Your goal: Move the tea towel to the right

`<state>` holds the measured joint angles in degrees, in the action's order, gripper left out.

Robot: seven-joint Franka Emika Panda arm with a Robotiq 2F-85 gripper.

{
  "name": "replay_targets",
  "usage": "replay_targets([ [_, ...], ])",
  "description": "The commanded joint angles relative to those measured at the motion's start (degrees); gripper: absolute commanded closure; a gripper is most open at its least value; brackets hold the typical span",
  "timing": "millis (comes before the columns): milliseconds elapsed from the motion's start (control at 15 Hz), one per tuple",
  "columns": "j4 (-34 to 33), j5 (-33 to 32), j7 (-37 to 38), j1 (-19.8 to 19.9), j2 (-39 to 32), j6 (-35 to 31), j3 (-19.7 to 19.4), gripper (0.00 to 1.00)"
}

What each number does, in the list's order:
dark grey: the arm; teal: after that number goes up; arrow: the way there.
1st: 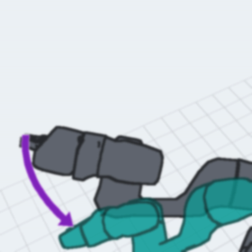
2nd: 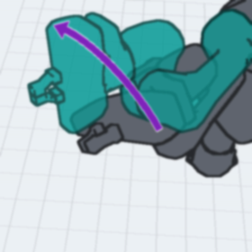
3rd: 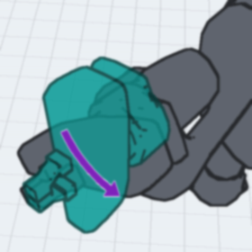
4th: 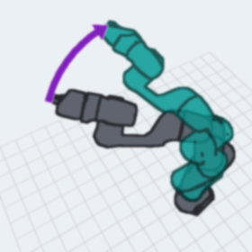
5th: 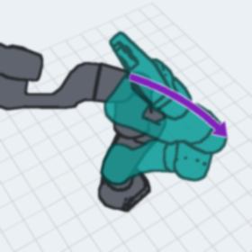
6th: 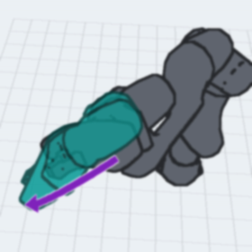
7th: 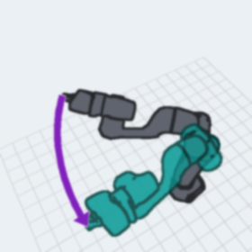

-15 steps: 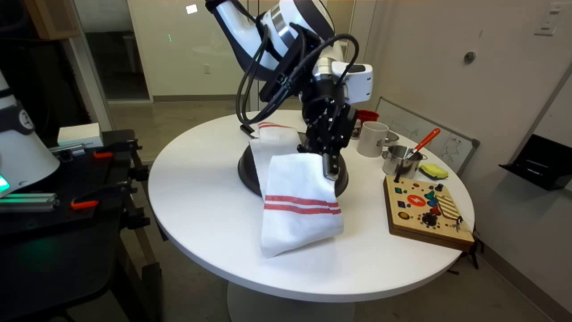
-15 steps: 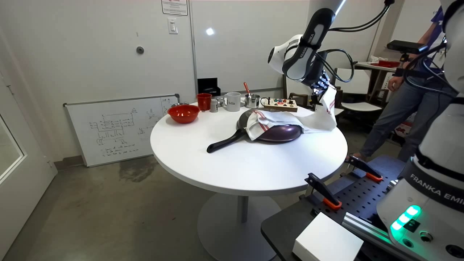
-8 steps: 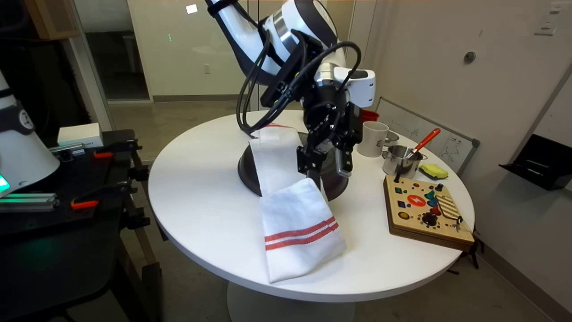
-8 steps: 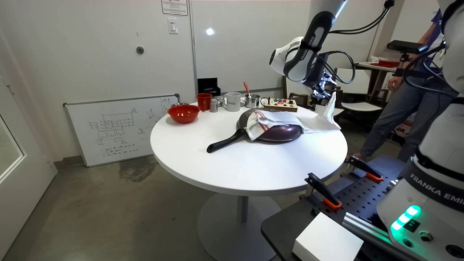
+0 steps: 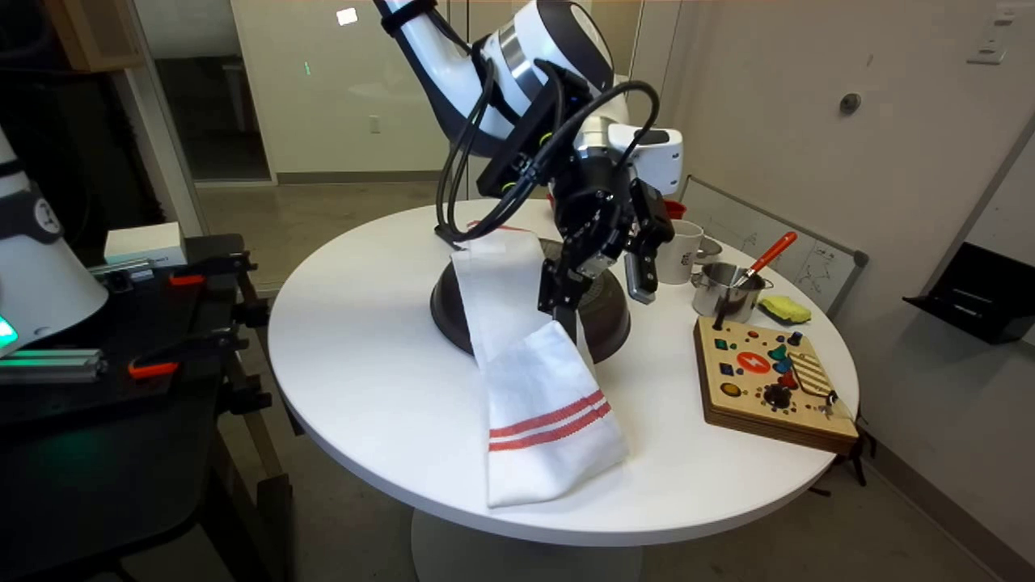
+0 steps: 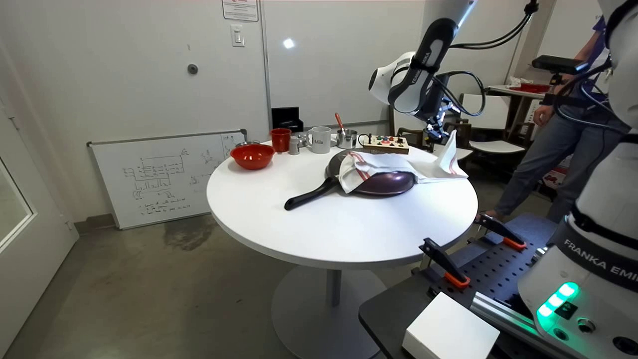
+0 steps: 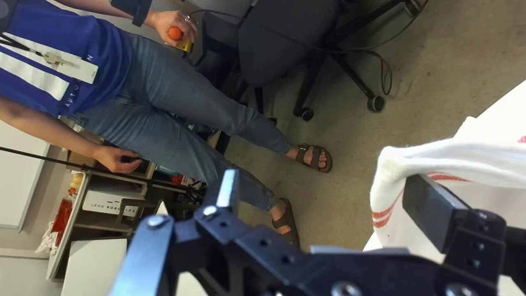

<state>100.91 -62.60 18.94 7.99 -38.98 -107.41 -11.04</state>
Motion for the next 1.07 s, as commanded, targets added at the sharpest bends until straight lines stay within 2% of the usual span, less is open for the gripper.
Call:
replay_targets([
  [0,-1.6,0.6,-0.9,0.0,-1.4,2.7,0.2,0.0],
  [400,-2.4,1.4,-1.4,1.3,-2.8,7.6,-0.5,0.0],
  [1000,-3.1,5.3,-3.2,5.3,-4.5,8.0,-0.4,0.0],
])
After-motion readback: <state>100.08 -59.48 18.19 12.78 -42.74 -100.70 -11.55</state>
